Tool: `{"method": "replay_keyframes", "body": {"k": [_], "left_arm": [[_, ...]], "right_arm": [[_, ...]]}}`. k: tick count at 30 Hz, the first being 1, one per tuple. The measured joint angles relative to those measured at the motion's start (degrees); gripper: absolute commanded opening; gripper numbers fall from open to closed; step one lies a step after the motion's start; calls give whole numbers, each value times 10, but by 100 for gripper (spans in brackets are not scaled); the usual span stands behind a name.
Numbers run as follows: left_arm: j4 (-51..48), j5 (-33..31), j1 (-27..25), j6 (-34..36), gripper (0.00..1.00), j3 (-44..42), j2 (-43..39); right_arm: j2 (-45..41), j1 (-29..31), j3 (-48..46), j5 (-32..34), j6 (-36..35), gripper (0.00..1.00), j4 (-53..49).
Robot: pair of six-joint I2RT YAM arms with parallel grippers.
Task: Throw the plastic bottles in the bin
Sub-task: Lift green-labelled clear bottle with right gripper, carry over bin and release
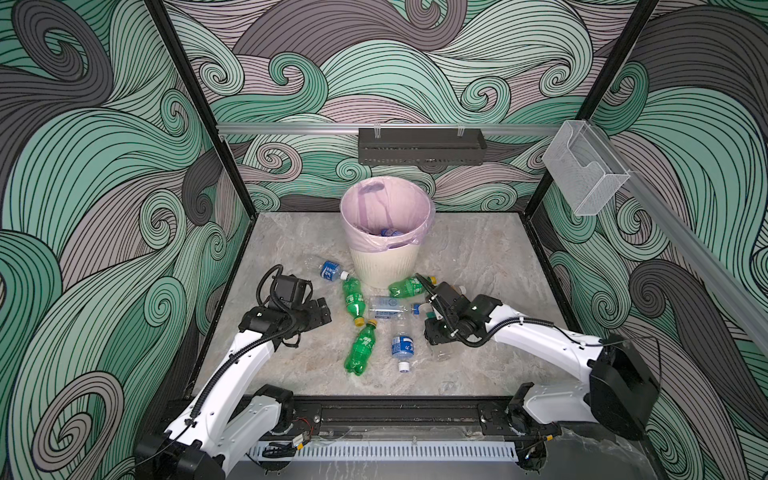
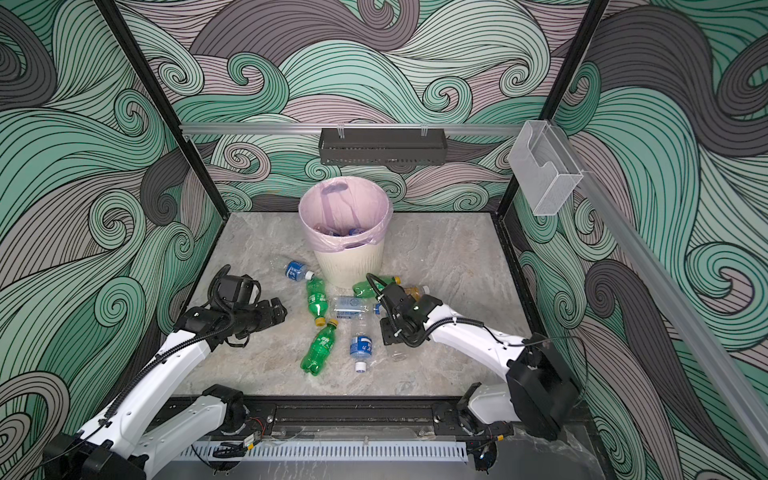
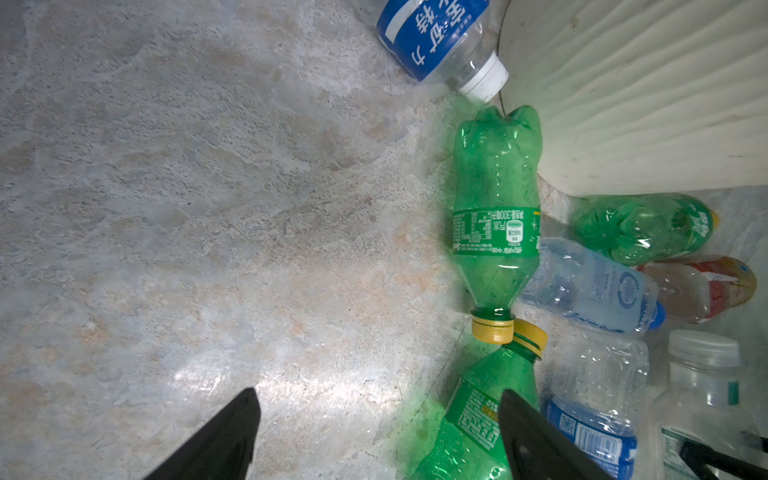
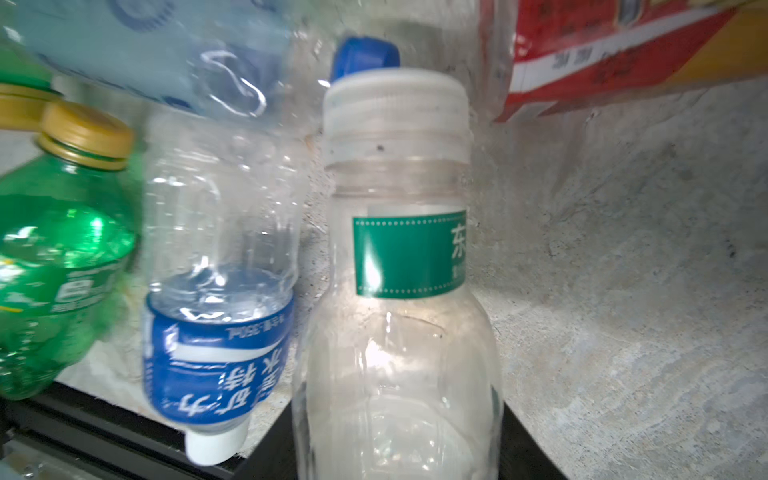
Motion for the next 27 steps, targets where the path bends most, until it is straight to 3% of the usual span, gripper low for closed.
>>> {"method": "replay_keyframes", "body": {"k": [9, 13, 16, 21, 24, 25, 27], "left_arm": [[7, 12, 0, 1, 92, 5, 16], [7, 12, 0, 1, 92, 12, 20], [8, 15, 0, 1, 92, 18, 23], [10, 25, 0, -1, 92, 25, 24], [16, 38, 0, -4, 92, 25, 26], [17, 47, 0, -5, 92, 25, 27], [16, 63, 0, -5, 92, 29, 27]], "right_arm": [[-125, -88, -69, -39, 4, 45, 59], [-175, -126, -56, -63, 0, 45, 67], [-173, -137, 21, -79, -18, 45, 58], [-72, -143, 278, -109, -60, 44, 77], [42, -148, 464, -122, -65, 84, 106], [88, -149, 531, -124, -68, 93, 115], [165, -151, 634, -126, -77, 99, 118]]}}
